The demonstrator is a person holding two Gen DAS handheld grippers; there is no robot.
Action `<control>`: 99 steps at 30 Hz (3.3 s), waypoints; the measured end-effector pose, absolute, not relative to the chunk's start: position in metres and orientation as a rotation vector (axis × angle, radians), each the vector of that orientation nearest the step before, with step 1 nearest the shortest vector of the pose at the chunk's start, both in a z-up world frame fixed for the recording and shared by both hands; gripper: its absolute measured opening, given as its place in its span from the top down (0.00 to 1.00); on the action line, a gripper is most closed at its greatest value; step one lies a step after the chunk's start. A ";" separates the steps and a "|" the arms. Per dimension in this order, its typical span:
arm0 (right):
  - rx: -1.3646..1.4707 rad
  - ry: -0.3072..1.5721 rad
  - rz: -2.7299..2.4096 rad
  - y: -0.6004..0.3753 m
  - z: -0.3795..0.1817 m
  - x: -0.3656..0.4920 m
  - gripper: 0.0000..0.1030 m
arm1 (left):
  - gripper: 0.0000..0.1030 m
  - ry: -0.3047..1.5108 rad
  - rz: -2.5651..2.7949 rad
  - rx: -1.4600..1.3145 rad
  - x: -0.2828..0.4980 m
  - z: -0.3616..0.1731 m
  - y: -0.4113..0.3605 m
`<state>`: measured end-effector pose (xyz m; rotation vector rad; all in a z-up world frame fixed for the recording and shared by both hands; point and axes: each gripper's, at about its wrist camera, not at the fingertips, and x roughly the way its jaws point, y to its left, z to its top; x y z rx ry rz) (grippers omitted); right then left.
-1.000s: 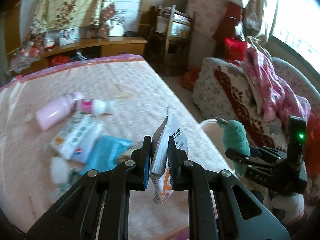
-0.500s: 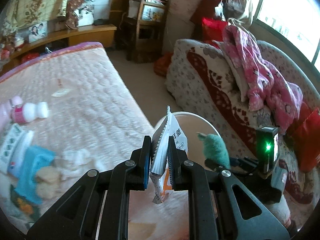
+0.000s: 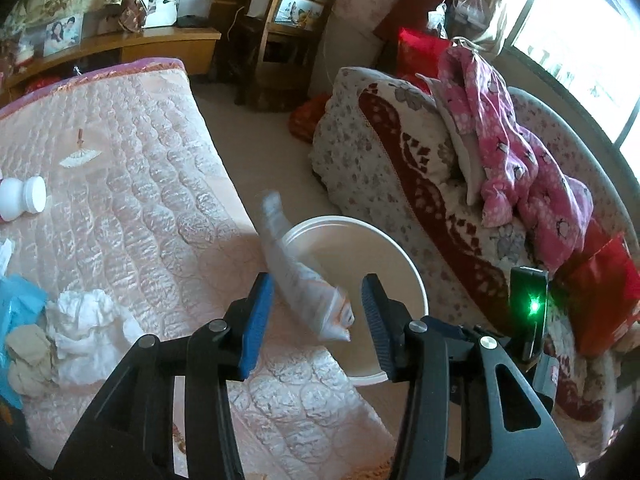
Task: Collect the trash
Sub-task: 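Open both grippers to drop the towel and wrapper into the bucket, then move both grippers back over the items on the bed, then grasp the white sponge with the left gripper while the right gripper grasps crumpled tissue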
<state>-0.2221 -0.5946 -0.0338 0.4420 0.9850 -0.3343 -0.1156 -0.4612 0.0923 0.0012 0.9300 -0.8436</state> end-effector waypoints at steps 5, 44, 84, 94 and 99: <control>0.421 0.984 -0.337 -0.591 -0.029 -0.223 0.41 | 0.57 0.916 -0.841 0.021 -0.120 0.095 -0.456; 0.259 0.787 -0.165 -0.455 0.058 -0.202 0.29 | 0.54 0.766 -0.603 0.073 -0.142 0.118 -0.320; 0.172 0.912 -0.003 -0.354 0.020 -0.141 0.22 | 0.43 0.858 -0.374 -0.047 -0.132 0.082 -0.080; 0.154 0.945 -0.011 -0.359 0.006 -0.116 0.22 | 0.43 0.903 -0.392 -0.069 -0.091 0.069 -0.097; 0.139 0.965 -0.010 -0.364 -0.001 -0.101 0.22 | 0.43 0.931 -0.398 -0.038 -0.068 0.059 -0.114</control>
